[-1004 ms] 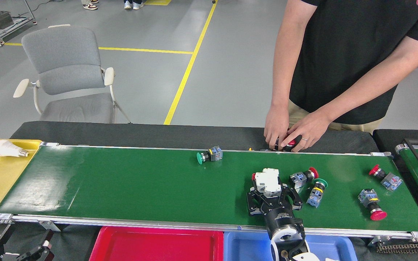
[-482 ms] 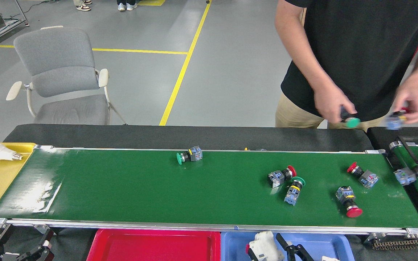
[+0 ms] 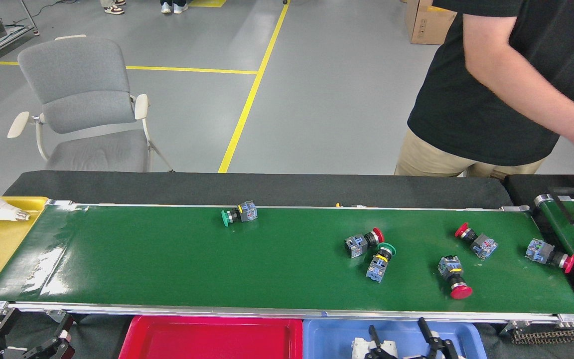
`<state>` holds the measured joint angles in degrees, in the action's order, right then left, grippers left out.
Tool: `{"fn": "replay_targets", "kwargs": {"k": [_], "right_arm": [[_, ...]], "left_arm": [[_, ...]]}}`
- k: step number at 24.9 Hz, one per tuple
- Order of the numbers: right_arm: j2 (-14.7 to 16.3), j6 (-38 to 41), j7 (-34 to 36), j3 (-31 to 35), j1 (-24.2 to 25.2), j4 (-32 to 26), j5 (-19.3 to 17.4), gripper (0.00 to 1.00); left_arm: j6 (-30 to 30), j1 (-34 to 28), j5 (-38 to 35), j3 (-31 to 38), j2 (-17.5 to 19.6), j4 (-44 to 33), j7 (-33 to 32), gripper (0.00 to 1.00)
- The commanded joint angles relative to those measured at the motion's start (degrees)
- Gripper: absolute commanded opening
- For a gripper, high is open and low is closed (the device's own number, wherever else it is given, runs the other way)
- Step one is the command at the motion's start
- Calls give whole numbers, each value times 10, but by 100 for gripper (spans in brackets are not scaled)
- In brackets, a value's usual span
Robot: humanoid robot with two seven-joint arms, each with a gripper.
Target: Pick switch part from conveyor to tray
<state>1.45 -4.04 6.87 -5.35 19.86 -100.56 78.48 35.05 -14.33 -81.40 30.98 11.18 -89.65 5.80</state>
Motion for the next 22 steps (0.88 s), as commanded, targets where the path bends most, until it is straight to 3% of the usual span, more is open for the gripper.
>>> {"fn": "replay_targets", "kwargs": {"k": [1, 6, 12, 18, 19, 21, 22], "right_arm": [[11, 5, 3, 7, -3, -7, -16, 100], [19, 28, -5, 7, -14, -6, -19, 100], [17, 24, -71, 8, -83, 19, -20, 100], [10, 12, -111, 5, -154, 86, -18, 97], [7, 6, -112, 2, -163, 99, -18, 91], [0, 6, -112, 0, -183, 123, -17, 50], [1, 6, -112, -6, -187, 128, -17, 36]], "left_arm": [[0, 3, -1, 1, 4, -4, 4, 100], [0, 3, -1, -13, 4, -4, 4, 100], [-1, 5, -1, -20, 1, -8, 3, 100], [-1, 7, -1, -32, 2, -6, 3, 100], [-1, 7, -1, -33, 2, -5, 3, 100], [-1, 9, -1, -33, 2, -5, 2, 100], [-1, 11, -1, -33, 3, -5, 2, 100]]}}
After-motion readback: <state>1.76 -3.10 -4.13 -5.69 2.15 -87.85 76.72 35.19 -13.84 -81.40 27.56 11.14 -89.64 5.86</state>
